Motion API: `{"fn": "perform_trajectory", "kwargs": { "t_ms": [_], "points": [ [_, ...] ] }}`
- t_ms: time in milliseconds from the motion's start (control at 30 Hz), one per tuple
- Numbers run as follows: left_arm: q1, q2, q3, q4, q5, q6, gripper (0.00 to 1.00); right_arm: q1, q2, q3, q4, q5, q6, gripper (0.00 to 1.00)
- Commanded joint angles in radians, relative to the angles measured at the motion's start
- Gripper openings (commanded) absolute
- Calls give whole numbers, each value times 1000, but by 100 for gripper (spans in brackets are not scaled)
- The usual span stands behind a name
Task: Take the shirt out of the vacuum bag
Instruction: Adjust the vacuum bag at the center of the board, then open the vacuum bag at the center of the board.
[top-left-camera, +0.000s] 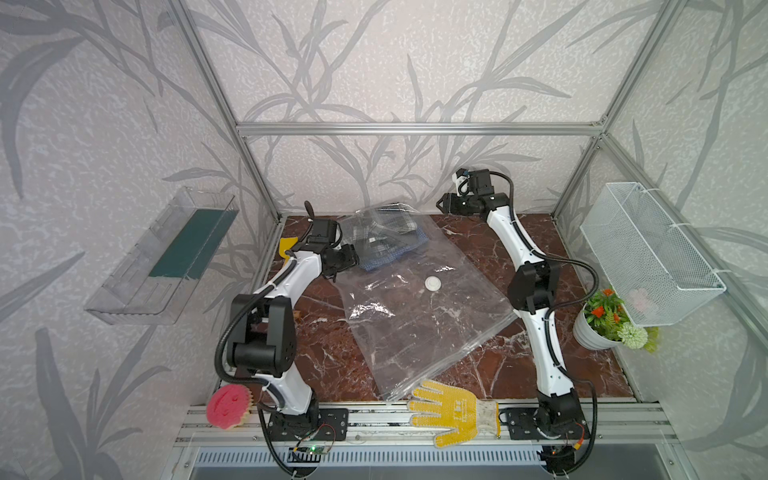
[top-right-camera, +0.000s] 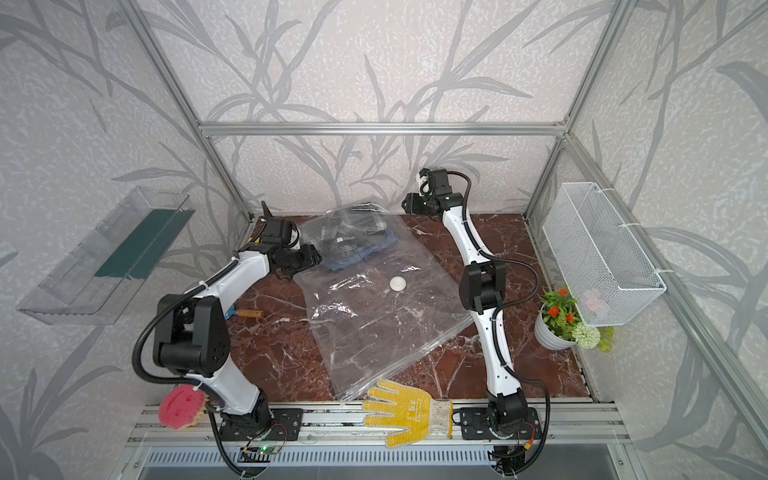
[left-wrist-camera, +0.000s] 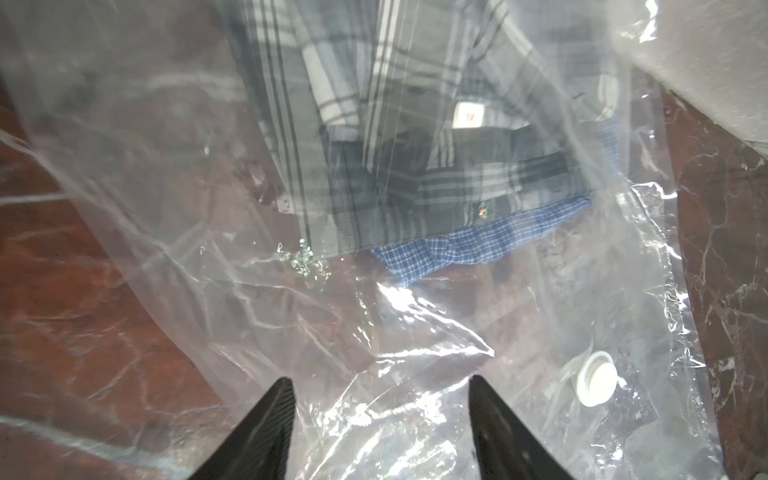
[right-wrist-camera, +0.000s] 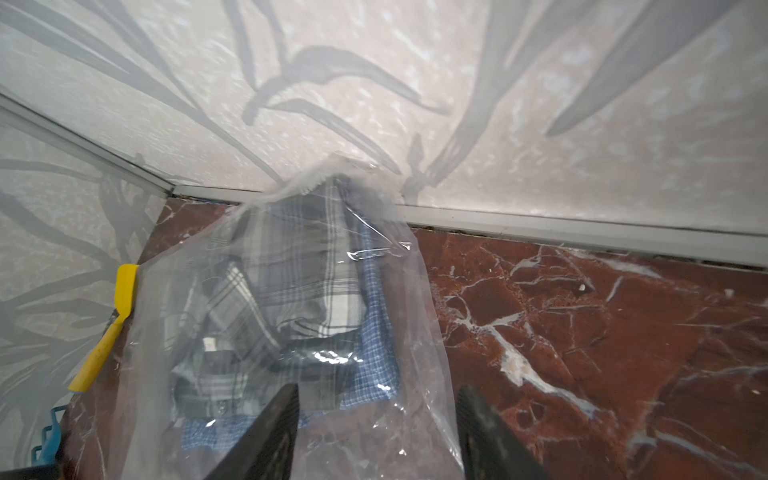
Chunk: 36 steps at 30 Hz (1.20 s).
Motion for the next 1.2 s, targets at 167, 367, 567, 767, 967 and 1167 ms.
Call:
{"fn": "perform_trajectory", "kwargs": {
  "t_ms": [167, 367, 567, 767, 967, 1167],
  "points": [
    [-44, -301, -24, -209, -55, 196, 69, 50, -602, -729, 165, 52, -42, 61],
    [-355, -389, -41, -400, -132, 386, 71, 53, -1092, -1215, 116, 93, 65, 62],
    [-766, -356, -138, -440, -242, 413, 97, 55, -1565, -1620, 24, 161, 283, 66],
    [-1020, -175, -178, -366, -270, 323, 99, 39, -1867, -1814, -73, 257, 399, 74],
    [-1147, 8, -101, -352, -367, 258, 99, 20, -1981, -1888, -118, 234, 449, 76],
    [-1180, 154, -15, -409, -524, 210, 99, 12, -2028, -1903, -141, 235, 447, 80]
  ]
}}
